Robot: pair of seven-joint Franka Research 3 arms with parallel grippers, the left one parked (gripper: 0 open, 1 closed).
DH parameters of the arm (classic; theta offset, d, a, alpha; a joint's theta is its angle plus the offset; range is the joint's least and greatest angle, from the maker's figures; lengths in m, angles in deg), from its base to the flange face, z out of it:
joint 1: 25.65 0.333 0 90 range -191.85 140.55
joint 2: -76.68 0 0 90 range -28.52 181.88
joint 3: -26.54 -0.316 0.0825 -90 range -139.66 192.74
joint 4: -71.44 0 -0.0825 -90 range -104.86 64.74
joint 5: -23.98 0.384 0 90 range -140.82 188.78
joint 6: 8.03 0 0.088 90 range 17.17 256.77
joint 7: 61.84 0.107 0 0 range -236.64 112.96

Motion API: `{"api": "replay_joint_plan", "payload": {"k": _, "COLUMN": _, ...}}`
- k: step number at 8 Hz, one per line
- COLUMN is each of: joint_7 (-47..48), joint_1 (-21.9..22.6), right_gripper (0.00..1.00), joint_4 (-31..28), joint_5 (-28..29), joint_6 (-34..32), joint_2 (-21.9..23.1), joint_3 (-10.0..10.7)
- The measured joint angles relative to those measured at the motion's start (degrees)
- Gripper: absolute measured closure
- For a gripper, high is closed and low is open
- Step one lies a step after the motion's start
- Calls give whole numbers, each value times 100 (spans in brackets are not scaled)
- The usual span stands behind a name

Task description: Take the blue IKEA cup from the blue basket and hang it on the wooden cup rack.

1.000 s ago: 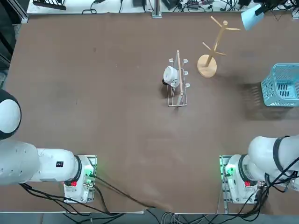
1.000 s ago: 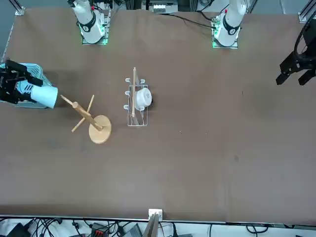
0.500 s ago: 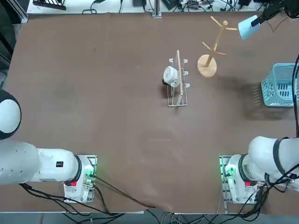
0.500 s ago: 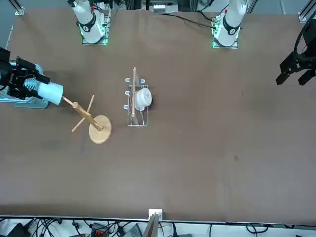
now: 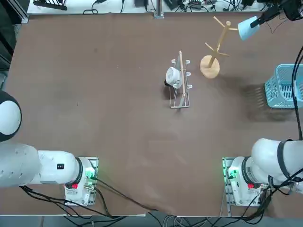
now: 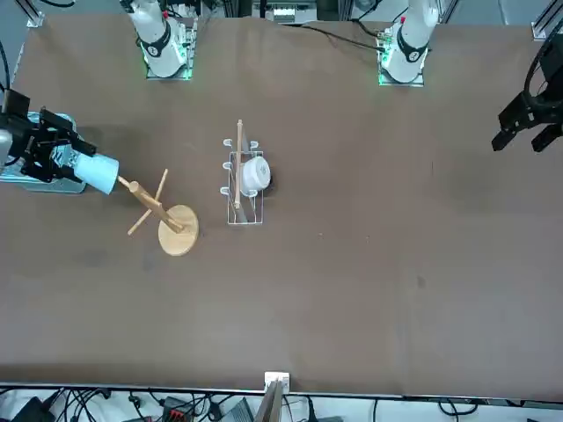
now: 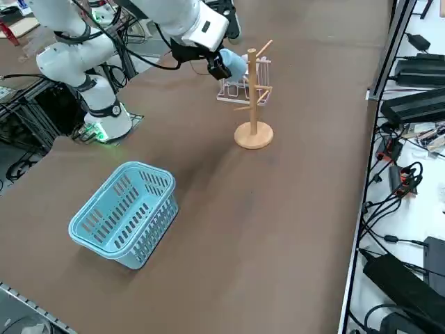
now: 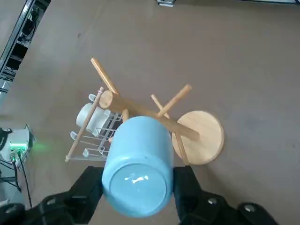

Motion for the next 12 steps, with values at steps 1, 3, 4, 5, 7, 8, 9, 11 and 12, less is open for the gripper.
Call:
{"api": "replay_joint_plan", "payload": {"k": 1, "joint_7": 5, "joint_1": 90, "right_gripper": 16, "joint_4": -2, "joint_5": 32, "joint_6": 103, "joint_2": -12, "joint_3": -4}}
{"api": "replay_joint_plan", "payload": {"k": 3, "joint_7": 6, "joint_1": 181, "right_gripper": 16, "joint_4": -6, "joint_5": 154, "joint_6": 182, "joint_2": -57, "joint_3": -12}}
{"api": "replay_joint_plan", "payload": {"k": 4, "joint_7": 6, "joint_1": 221, "right_gripper": 16, "joint_4": -6, "joint_5": 175, "joint_6": 240, "joint_2": -79, "joint_3": -13}}
{"api": "replay_joint_plan", "payload": {"k": 5, "joint_7": 6, "joint_1": 269, "right_gripper": 16, "joint_4": -6, "joint_5": 183, "joint_6": 284, "joint_2": -109, "joint_3": -15}}
{"api": "replay_joint_plan", "payload": {"k": 7, "joint_7": 6, "joint_1": 312, "right_gripper": 15, "joint_4": -6, "joint_5": 185, "joint_6": 348, "joint_2": -142, "joint_3": -15}}
{"api": "replay_joint_plan", "payload": {"k": 8, "joint_7": 6, "joint_1": 312, "right_gripper": 1, "joint_4": -5, "joint_5": 187, "joint_6": 367, "joint_2": -143, "joint_3": -14}}
{"api": "replay_joint_plan", "payload": {"k": 9, "joint_7": 8, "joint_1": 312, "right_gripper": 0, "joint_4": 13, "joint_5": 189, "joint_6": 395, "joint_2": -142, "joint_3": -14}}
{"api": "replay_joint_plan", "payload": {"k": 11, "joint_7": 273, "joint_1": 312, "right_gripper": 0, "joint_4": 208, "joint_5": 114, "joint_6": 413, "joint_2": -113, "joint_3": -11}}
{"api": "replay_joint_plan", "payload": {"k": 12, "joint_7": 546, "joint_1": 313, "right_gripper": 0, "joint_4": 378, "joint_5": -95, "joint_6": 401, "joint_2": -93, "joint_3": -13}}
